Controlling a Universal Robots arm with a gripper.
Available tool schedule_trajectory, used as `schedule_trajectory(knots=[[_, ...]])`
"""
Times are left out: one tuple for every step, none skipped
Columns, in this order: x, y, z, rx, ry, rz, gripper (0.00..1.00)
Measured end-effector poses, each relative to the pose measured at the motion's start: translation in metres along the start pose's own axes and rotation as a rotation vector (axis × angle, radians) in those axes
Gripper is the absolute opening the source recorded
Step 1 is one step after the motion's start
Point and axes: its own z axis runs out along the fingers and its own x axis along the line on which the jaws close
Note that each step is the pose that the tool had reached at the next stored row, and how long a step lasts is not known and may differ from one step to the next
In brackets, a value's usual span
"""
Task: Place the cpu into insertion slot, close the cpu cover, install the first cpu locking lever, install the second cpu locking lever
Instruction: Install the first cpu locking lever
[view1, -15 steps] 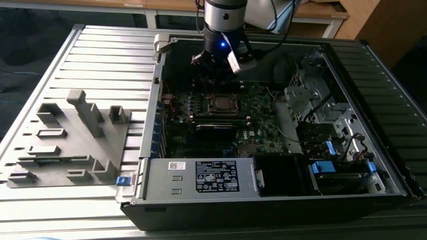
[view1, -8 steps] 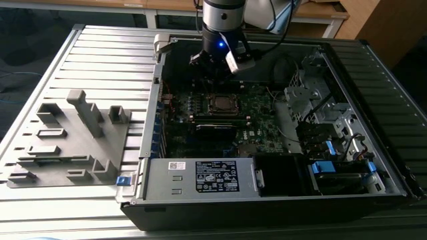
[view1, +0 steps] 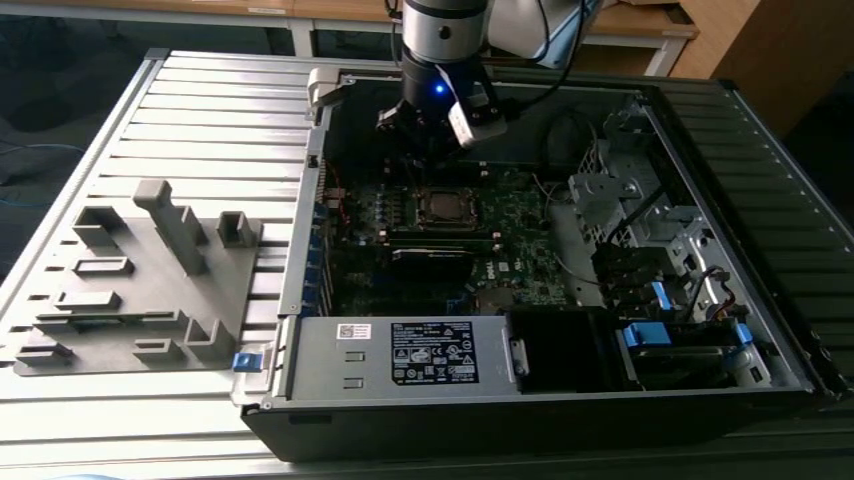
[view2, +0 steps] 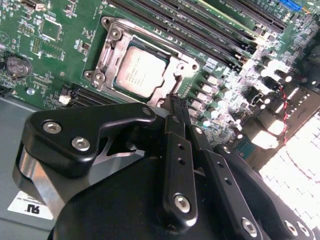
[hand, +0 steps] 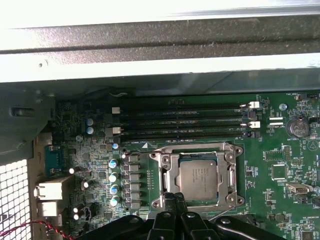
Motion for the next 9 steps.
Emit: schedule_trajectory(knots=[[0.0, 0.0, 0.0, 0.0, 0.0, 0.0, 0.11], [0.0002, 0.0, 0.0, 0.0001, 0.0, 0.0, 0.11], [0.0004, 0.0, 0.0, 0.0, 0.0, 0.0, 0.11], [0.0007, -0.0001, 0.0, 0.0, 0.0, 0.0, 0.11], [0.0013, -0.0001, 0.0, 0.0, 0.0, 0.0, 0.11], [0.0021, -0.0002, 0.0, -0.0001, -0.0001, 0.0, 0.11], [0.0025, -0.0002, 0.0, 0.0, 0.0, 0.0, 0.11], [0.0026, -0.0002, 0.0, 0.0001, 0.0, 0.0, 0.11], [0.0026, -0.0002, 0.0, 0.0, 0.0, 0.0, 0.11]])
